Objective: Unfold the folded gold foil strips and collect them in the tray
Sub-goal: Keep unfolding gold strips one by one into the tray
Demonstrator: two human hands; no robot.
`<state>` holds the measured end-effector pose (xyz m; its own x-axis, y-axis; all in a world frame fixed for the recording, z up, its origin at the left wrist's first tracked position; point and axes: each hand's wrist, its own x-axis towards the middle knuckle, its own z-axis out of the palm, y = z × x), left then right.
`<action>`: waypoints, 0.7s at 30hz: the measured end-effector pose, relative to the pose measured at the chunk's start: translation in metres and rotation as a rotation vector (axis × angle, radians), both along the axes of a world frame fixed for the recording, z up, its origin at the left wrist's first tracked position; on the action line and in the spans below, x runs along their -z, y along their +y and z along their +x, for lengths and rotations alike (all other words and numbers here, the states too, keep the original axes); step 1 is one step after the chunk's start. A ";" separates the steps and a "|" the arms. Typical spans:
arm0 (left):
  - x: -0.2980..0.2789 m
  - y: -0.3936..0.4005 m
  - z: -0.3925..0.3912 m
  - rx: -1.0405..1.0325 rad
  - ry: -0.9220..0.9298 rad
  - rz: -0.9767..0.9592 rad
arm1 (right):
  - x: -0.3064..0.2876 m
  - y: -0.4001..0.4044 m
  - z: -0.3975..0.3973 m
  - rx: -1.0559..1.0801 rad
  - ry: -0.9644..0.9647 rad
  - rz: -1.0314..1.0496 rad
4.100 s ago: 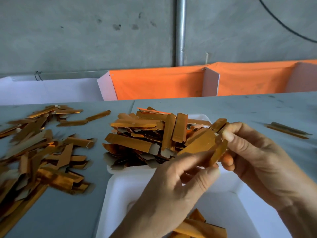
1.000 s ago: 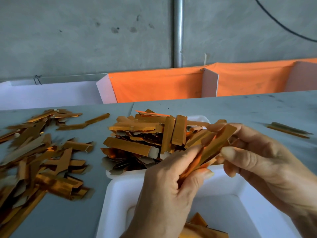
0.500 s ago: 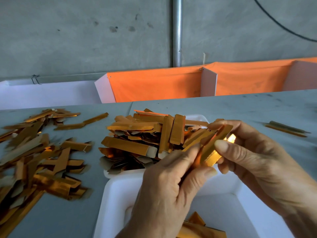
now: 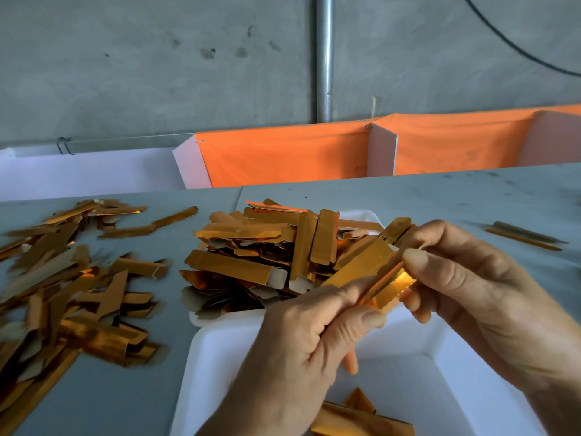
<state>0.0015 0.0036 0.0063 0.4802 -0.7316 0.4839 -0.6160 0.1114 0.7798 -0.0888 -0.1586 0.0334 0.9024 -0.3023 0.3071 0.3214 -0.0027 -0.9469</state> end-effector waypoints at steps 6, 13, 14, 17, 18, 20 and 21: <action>0.001 -0.004 0.001 -0.218 -0.340 0.109 | 0.004 0.005 0.003 0.136 0.055 -0.044; 0.004 -0.024 -0.012 -0.479 -0.810 0.061 | 0.008 0.013 0.007 0.211 0.073 0.128; 0.008 -0.023 -0.014 -0.469 -0.854 0.025 | 0.007 0.014 0.007 0.200 0.077 0.159; 0.007 -0.020 -0.013 -0.534 -0.900 -0.016 | 0.006 0.015 0.006 0.153 0.102 0.210; 0.005 -0.021 -0.010 -0.542 -0.894 -0.007 | 0.006 0.016 0.006 0.129 0.116 0.219; 0.005 -0.019 -0.008 -0.557 -0.909 -0.002 | 0.005 0.017 0.006 0.080 0.132 0.247; 0.006 -0.017 -0.008 -0.559 -0.905 0.016 | 0.005 0.018 0.006 0.055 0.131 0.269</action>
<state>-0.0069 -0.0137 0.0006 0.2163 -0.5278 0.8213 -0.9280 -0.3725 0.0050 -0.0827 -0.1404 0.0284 0.9089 -0.4069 0.0915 0.2029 0.2396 -0.9494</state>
